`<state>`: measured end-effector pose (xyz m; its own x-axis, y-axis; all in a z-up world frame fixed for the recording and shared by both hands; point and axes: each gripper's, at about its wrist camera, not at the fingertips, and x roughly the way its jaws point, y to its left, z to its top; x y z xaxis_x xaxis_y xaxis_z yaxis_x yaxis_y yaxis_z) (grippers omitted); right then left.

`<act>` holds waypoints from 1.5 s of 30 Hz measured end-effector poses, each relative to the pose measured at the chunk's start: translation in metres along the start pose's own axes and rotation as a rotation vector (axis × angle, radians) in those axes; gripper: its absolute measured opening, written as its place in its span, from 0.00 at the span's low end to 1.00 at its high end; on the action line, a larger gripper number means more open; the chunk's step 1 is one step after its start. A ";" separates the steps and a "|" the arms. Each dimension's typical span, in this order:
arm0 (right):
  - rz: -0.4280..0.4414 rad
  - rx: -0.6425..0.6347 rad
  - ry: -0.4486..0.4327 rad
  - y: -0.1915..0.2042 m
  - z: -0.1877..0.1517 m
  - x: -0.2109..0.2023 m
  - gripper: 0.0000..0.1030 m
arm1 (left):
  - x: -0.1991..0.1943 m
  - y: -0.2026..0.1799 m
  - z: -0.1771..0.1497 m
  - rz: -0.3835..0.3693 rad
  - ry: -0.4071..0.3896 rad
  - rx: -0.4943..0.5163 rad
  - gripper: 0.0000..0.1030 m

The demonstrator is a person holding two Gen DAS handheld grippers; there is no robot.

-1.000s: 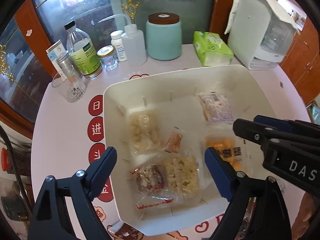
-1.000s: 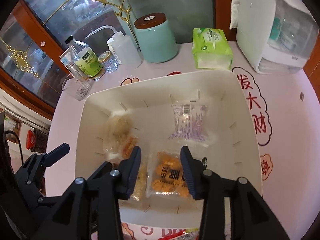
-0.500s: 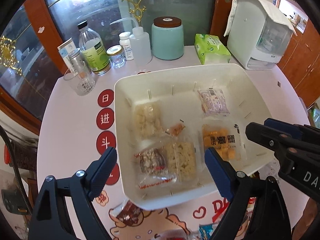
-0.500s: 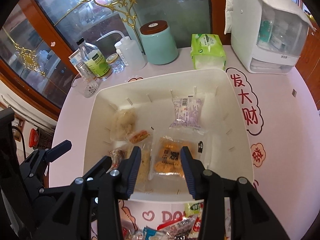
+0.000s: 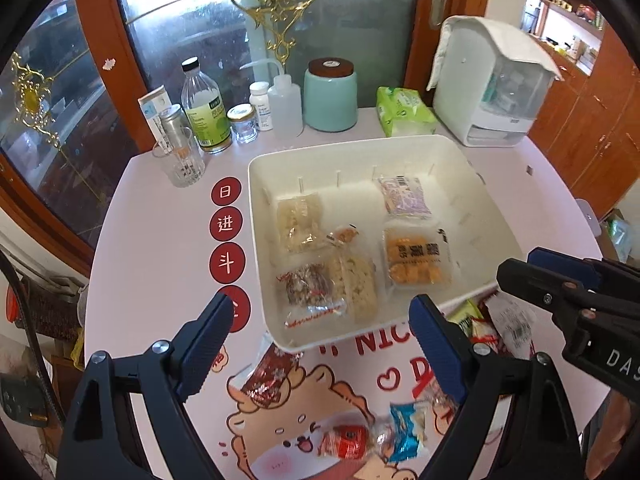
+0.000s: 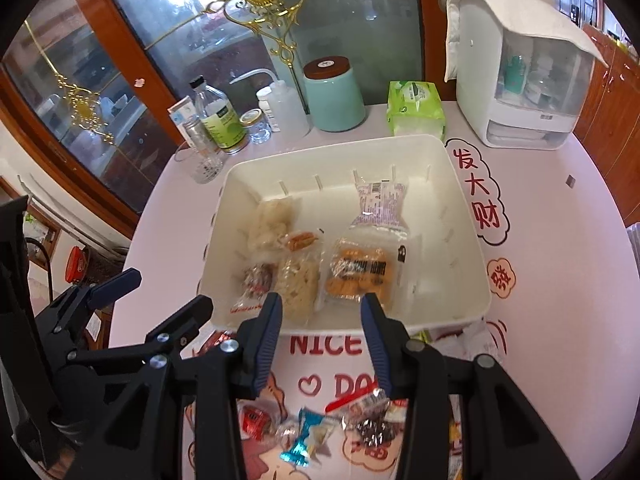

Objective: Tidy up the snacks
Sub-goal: 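Withdraw both open tools from the tray back toward the snack pile, then grasp the red-labelled bread bag with left tool while right tool grasps the blue foil pack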

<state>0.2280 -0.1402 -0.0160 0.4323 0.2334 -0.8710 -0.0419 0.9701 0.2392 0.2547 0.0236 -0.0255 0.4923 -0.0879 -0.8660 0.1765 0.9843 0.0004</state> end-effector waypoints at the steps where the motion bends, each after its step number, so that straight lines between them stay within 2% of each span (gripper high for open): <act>1: 0.001 -0.002 -0.004 0.001 -0.004 -0.004 0.40 | -0.006 0.000 -0.004 -0.005 -0.005 0.006 0.86; 11: 0.011 -0.052 -0.032 0.017 -0.047 -0.045 0.41 | -0.049 -0.004 -0.039 -0.059 -0.057 0.107 0.87; 19: 0.005 -0.104 -0.008 0.025 -0.093 -0.046 0.44 | -0.028 -0.011 -0.082 -0.093 -0.002 0.252 0.87; 26: 0.002 -0.057 0.089 0.018 -0.127 -0.006 0.44 | 0.019 -0.013 -0.120 -0.196 0.112 0.355 0.87; 29: -0.001 -0.016 0.141 0.014 -0.140 0.020 0.44 | 0.039 -0.015 -0.137 -0.223 0.146 0.456 0.87; 34: -0.008 0.074 0.226 0.006 -0.157 0.067 0.44 | 0.066 -0.022 -0.159 -0.205 0.160 0.612 0.87; 38: 0.004 0.149 0.281 0.001 -0.166 0.097 0.44 | 0.086 -0.027 -0.171 -0.195 0.177 0.684 0.87; 42: 0.004 0.180 0.312 0.003 -0.170 0.120 0.44 | 0.098 -0.031 -0.174 -0.205 0.181 0.712 0.87; 43: -0.006 0.173 0.294 0.006 -0.170 0.121 0.44 | 0.101 -0.032 -0.175 -0.204 0.182 0.712 0.87; 45: -0.026 0.152 0.289 0.010 -0.169 0.122 0.41 | 0.105 -0.032 -0.175 -0.211 0.192 0.705 0.82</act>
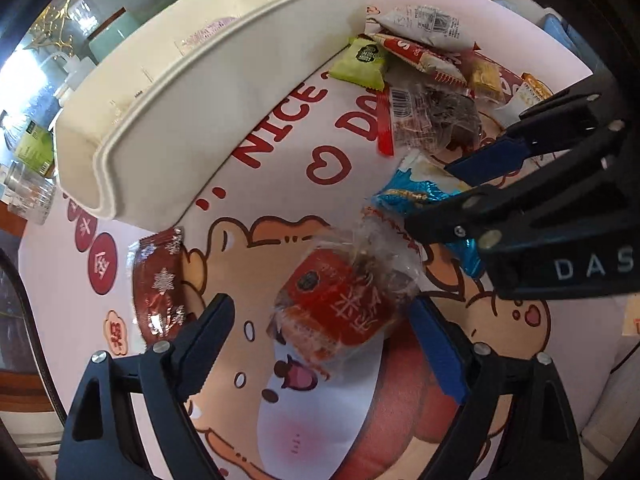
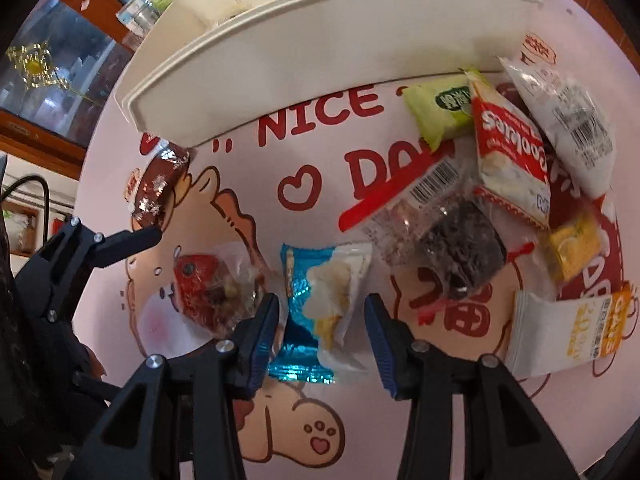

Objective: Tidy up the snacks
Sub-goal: 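Grasp the red-labelled bread bag with left tool while right tool grasps the blue foil pack, then carry both packs over the white tray and open both tools to drop them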

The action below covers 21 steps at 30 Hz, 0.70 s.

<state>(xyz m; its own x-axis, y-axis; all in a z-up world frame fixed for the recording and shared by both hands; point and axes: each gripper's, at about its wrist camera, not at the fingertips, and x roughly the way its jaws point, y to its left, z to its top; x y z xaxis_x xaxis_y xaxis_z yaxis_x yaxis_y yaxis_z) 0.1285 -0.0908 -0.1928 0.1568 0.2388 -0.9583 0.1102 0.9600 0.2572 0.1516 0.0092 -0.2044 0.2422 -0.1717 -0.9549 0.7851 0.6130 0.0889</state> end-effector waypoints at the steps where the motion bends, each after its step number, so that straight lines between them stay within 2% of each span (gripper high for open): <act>1: -0.011 -0.009 -0.012 0.002 0.001 -0.001 0.39 | 0.003 0.001 0.000 -0.008 0.006 -0.008 0.80; 3: -0.041 -0.023 -0.015 0.004 0.000 0.000 0.31 | 0.007 0.005 0.000 -0.041 0.008 -0.037 0.71; 7: -0.040 -0.015 -0.027 0.001 -0.004 -0.001 0.31 | 0.008 0.016 -0.002 -0.070 0.007 -0.130 0.64; 11: -0.044 -0.015 -0.037 -0.003 -0.013 -0.004 0.31 | 0.004 0.022 -0.009 -0.041 -0.019 -0.216 0.42; 17: -0.059 -0.029 -0.053 -0.003 -0.025 -0.008 0.30 | -0.002 0.018 -0.029 0.008 -0.057 -0.343 0.41; 21: -0.043 -0.019 -0.056 -0.006 -0.037 -0.011 0.30 | -0.008 0.009 -0.045 0.043 -0.052 -0.432 0.41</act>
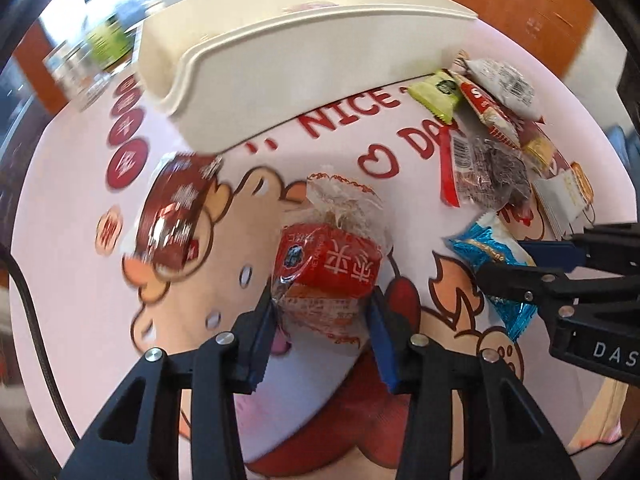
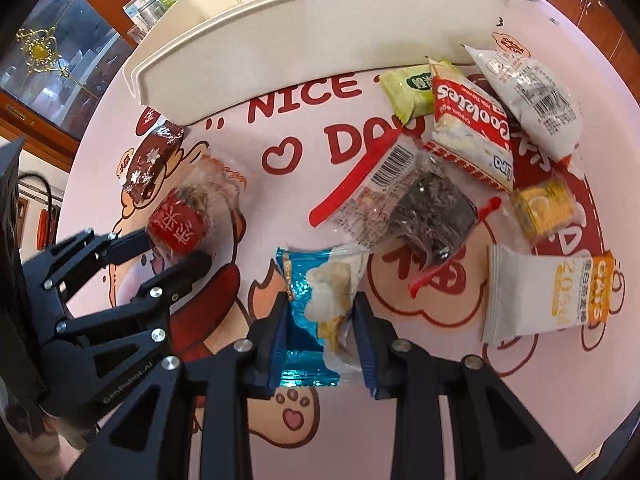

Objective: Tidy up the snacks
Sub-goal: 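Carry both packs over the white tray and open both tools to drop them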

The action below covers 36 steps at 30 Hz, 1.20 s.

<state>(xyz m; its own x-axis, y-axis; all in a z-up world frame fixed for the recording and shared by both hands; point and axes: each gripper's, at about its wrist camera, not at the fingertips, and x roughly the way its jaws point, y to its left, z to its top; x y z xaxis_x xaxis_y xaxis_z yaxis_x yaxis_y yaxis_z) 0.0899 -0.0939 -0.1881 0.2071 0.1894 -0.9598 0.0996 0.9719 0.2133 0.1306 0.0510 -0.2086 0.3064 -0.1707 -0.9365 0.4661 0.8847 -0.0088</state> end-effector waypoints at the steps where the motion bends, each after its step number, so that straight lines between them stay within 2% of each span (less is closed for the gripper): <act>1: 0.006 0.004 -0.001 0.001 -0.005 0.003 0.30 | -0.002 0.000 -0.005 0.006 0.001 -0.015 0.41; 5: 0.026 0.005 -0.016 -0.004 -0.018 -0.008 0.29 | -0.019 0.000 -0.021 0.012 0.001 -0.086 0.41; 10: 0.049 -0.011 -0.042 -0.013 -0.024 -0.033 0.29 | -0.046 -0.016 -0.031 0.026 -0.034 -0.115 0.41; 17: 0.087 -0.023 -0.083 -0.016 -0.026 -0.065 0.29 | -0.083 -0.041 -0.023 0.021 -0.091 -0.141 0.41; 27: 0.127 -0.030 -0.169 -0.014 -0.014 -0.101 0.29 | -0.124 -0.046 0.013 -0.002 -0.162 -0.186 0.41; 36: 0.138 -0.030 -0.310 -0.020 0.032 -0.153 0.29 | -0.170 -0.031 0.074 0.037 -0.284 -0.206 0.41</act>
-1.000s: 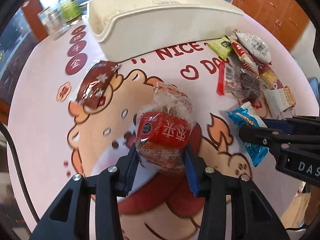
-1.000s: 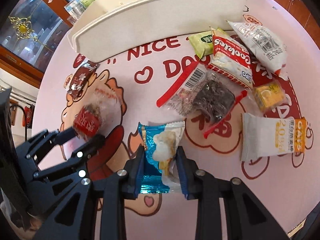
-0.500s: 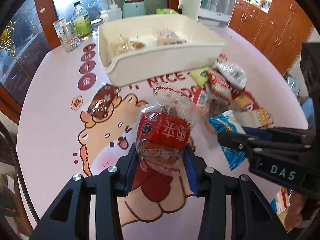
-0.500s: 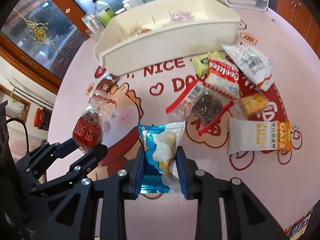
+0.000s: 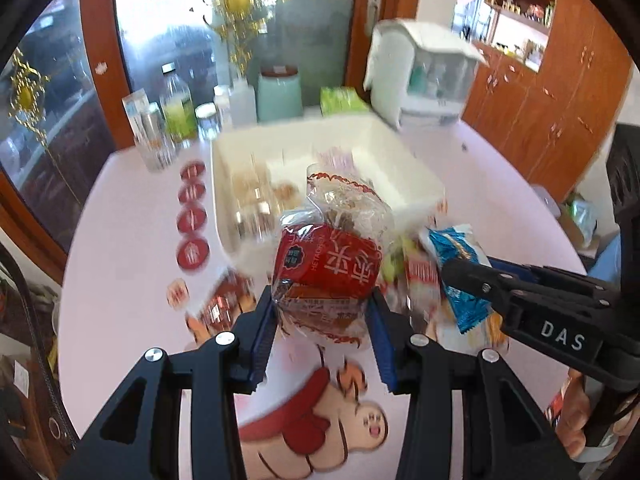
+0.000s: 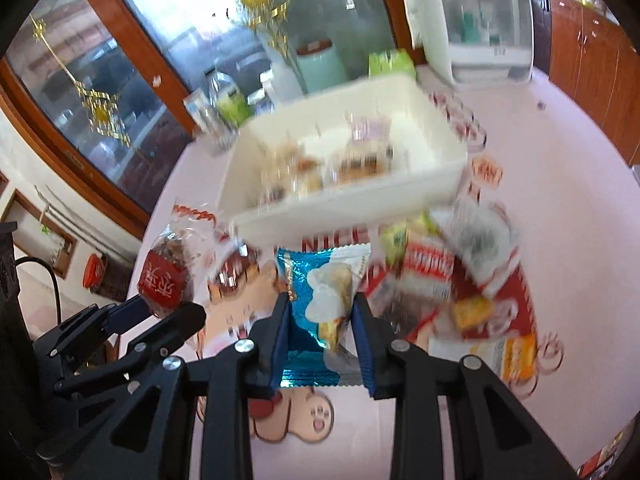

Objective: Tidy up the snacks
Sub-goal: 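Carry both packs over the white tray and open both tools to drop them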

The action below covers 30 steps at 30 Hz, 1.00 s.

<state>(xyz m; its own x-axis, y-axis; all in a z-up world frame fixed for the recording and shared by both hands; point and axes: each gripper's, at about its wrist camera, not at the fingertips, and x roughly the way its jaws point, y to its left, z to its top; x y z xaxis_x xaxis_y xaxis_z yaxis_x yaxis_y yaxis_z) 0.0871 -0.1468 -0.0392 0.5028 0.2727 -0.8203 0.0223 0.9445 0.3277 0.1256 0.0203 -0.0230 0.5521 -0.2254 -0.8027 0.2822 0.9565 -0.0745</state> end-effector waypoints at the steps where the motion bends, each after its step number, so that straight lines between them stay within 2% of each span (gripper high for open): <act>1: 0.002 -0.002 -0.021 0.001 0.010 -0.004 0.29 | -0.003 0.001 0.012 0.007 -0.017 -0.005 0.41; 7: -0.009 -0.035 -0.135 0.011 0.067 -0.026 0.29 | -0.014 0.006 0.076 0.043 -0.094 -0.008 0.41; 15: -0.047 -0.091 -0.217 0.018 0.131 -0.037 0.29 | -0.004 0.011 0.136 0.085 -0.140 -0.025 0.41; 20: -0.061 -0.095 -0.199 0.014 0.164 -0.017 0.29 | 0.024 0.017 0.156 0.094 -0.112 -0.033 0.41; 28: -0.095 -0.072 -0.134 0.010 0.191 0.036 0.29 | 0.081 0.029 0.168 0.146 -0.046 -0.029 0.42; 29: -0.104 -0.068 -0.125 0.009 0.193 0.044 0.29 | 0.090 0.032 0.168 0.145 -0.035 -0.031 0.43; 30: -0.112 -0.064 -0.112 0.008 0.196 0.054 0.30 | 0.099 0.034 0.168 0.148 -0.023 -0.034 0.49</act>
<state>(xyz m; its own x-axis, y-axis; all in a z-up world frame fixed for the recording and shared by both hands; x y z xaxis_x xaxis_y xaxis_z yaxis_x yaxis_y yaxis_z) 0.2835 -0.1608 0.0106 0.5933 0.1460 -0.7917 0.0306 0.9786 0.2034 0.3213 -0.0002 -0.0058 0.6034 -0.0850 -0.7929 0.1696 0.9852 0.0234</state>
